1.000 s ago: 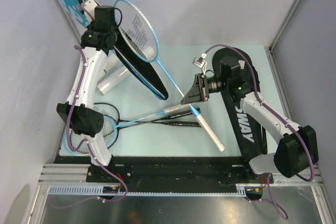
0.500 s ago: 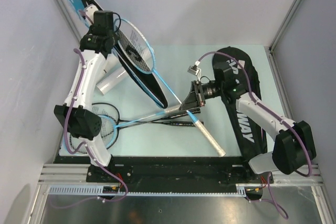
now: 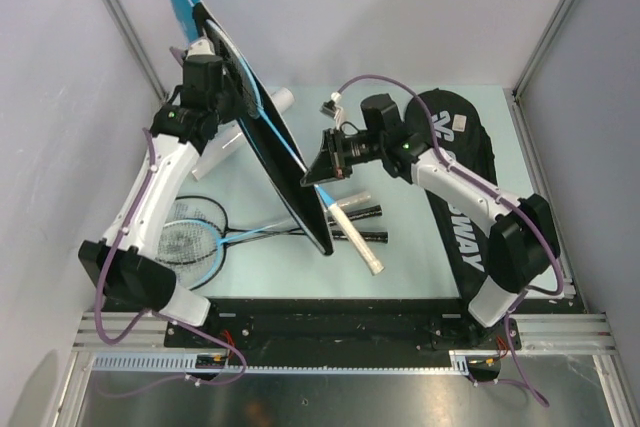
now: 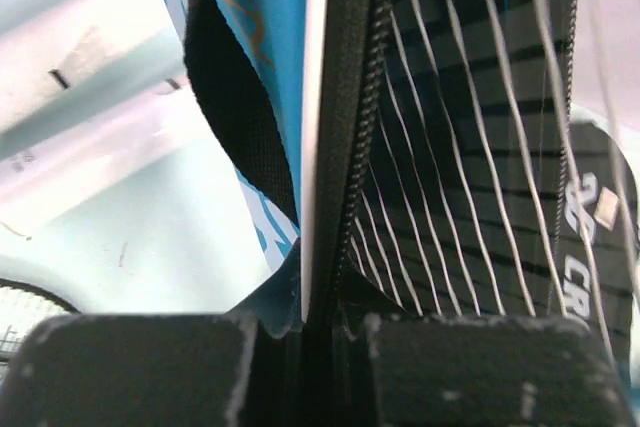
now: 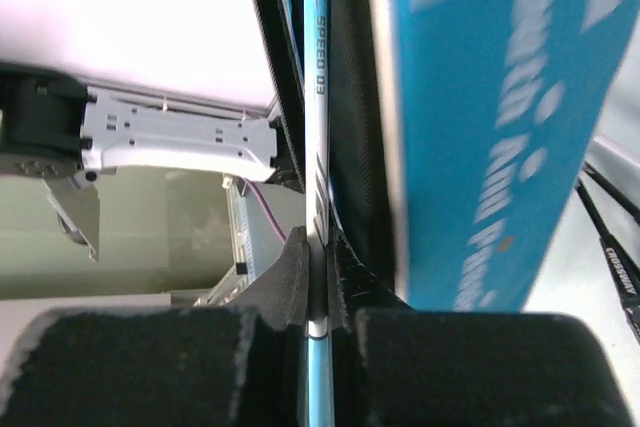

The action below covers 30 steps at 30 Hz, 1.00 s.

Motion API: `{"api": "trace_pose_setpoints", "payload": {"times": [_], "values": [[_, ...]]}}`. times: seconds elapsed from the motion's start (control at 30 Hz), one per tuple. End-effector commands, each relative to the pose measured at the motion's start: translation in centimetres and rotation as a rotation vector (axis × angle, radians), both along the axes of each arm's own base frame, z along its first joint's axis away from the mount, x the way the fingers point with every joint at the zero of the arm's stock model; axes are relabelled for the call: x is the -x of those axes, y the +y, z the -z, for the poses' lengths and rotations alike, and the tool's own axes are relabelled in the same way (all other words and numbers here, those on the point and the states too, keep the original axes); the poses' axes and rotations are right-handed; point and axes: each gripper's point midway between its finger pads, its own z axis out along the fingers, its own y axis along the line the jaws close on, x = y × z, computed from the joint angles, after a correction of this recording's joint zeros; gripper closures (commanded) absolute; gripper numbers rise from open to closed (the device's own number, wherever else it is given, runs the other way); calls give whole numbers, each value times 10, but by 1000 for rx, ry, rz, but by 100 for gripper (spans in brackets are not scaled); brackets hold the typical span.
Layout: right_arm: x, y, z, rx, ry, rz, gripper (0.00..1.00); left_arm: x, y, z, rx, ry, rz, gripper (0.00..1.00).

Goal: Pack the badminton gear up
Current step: Place the racket in the racket bag.

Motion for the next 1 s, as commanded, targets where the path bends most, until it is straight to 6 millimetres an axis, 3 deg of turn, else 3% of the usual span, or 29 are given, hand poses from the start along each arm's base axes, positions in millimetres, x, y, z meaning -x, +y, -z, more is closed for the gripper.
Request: {"api": "trace_pose_setpoints", "payload": {"times": [0.0, 0.03, 0.1, 0.13, 0.23, 0.27, 0.47, 0.5, 0.53, 0.63, 0.7, 0.73, 0.8, 0.83, 0.87, 0.9, 0.97], "values": [[-38, 0, -26, 64, -84, 117, 100, 15, -50, -39, 47, -174, 227, 100], [-45, 1, -40, 73, -104, 126, 100, 18, -58, -31, 52, -165, 251, 100], [-52, -4, -28, 131, -22, 143, 100, 26, -79, -39, 114, -203, 293, 100], [-64, -7, -33, 123, -16, 213, 100, 26, -88, -32, 174, -199, 292, 100], [-77, -4, -62, 24, 10, 321, 100, 37, -105, -27, 266, -205, 269, 100], [-79, -3, -62, 15, 27, 332, 100, 38, -109, -31, 291, -225, 266, 100], [-119, -14, -45, 13, 33, 571, 100, 52, -133, -37, 457, -193, 304, 100], [-122, -17, -32, 33, 43, 615, 100, 53, -134, -36, 498, -178, 288, 100], [-125, -17, -37, 6, 21, 649, 100, 56, -134, -37, 515, -177, 278, 100], [-126, -15, -37, 25, -116, 622, 100, 61, -145, -53, 526, -186, 366, 100], [-141, -27, -20, 130, -262, 618, 100, 59, -148, -57, 548, -161, 389, 100], [-140, -27, -23, 141, -282, 561, 100, 62, -151, -58, 568, -147, 407, 100], [-145, -27, -6, 185, -372, 437, 100, 68, -160, -69, 587, -147, 481, 100], [-136, -24, -5, 148, -366, 337, 100, 69, -161, -71, 576, -142, 509, 99], [-143, -28, 14, 173, -303, 320, 100, 69, -157, -73, 573, -129, 522, 100], [-146, -33, 19, 179, -264, 313, 100, 69, -155, -79, 574, -133, 536, 100], [-136, -32, 4, 155, -368, 281, 100, 68, -148, -82, 579, -130, 554, 100]]}}
